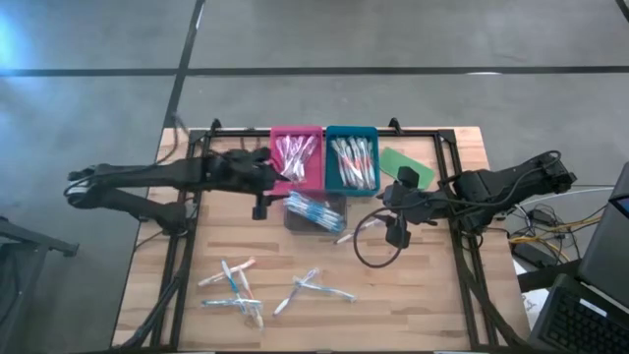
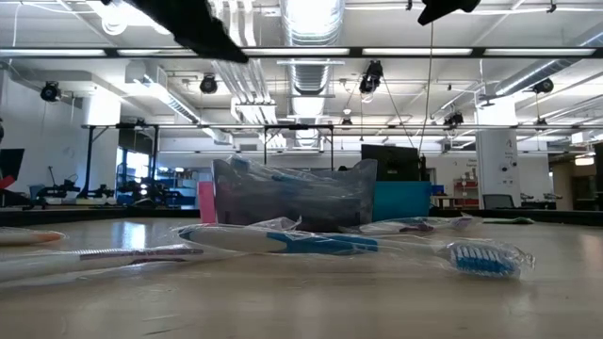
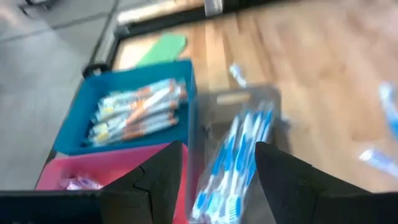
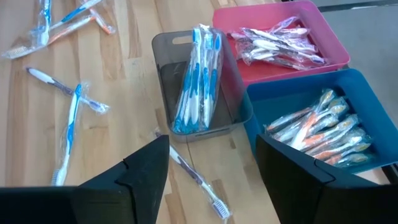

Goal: Pick & Place Toothbrushes
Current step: Put the purple toothbrush into the pink bin

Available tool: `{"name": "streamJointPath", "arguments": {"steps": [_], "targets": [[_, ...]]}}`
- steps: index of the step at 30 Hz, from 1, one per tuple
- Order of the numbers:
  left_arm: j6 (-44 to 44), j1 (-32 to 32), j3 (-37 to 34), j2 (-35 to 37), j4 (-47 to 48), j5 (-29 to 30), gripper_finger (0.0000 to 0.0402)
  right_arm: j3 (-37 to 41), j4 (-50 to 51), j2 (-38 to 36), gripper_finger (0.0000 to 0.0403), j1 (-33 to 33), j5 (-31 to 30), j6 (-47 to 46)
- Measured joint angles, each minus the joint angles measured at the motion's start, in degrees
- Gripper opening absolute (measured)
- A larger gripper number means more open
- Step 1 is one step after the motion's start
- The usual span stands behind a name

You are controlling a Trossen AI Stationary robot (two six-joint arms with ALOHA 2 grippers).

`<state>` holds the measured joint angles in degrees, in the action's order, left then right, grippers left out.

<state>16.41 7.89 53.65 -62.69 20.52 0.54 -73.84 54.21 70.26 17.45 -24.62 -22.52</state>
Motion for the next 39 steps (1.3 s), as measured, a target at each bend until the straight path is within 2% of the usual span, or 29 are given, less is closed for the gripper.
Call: {"name": "streamJointPath", "arguments": {"steps": [6,10,16,21,24,30,39], "targets": [[-6.45,-1.46,0.00,7.61,0.33,-2.61,0.0206,0.19,-0.01,0.00,0.0249,0.00,-0.01,2.58],[-7.31,-3.61,0.00,10.08,4.57,-5.00,0.0206,0.49,-0.29,0.00,0.0256,0.00,-0.02,6.50],[-7.55,-9.88,-1.70,9.67,8.30,-4.93,0.0206,4.25,-0.15,0.02,0.0260,0.00,0.04,9.52],[-8.18,-15.57,-4.37,8.71,8.39,-0.24,0.0197,7.94,-0.47,0.02,0.0248,0.00,0.17,10.97],[-10.73,-18.99,-5.55,8.60,10.57,2.03,0.0188,9.99,-0.62,0.02,0.0238,0.00,0.41,11.04],[-18.43,-25.38,-8.20,8.60,10.53,2.55,0.0175,14.22,-0.97,0.02,0.0220,0.00,0.50,11.14],[-26.40,-27.55,-12.62,8.60,9.21,2.60,0.0172,21.87,-9.93,0.02,0.0202,-0.81,0.63,10.96]]}}
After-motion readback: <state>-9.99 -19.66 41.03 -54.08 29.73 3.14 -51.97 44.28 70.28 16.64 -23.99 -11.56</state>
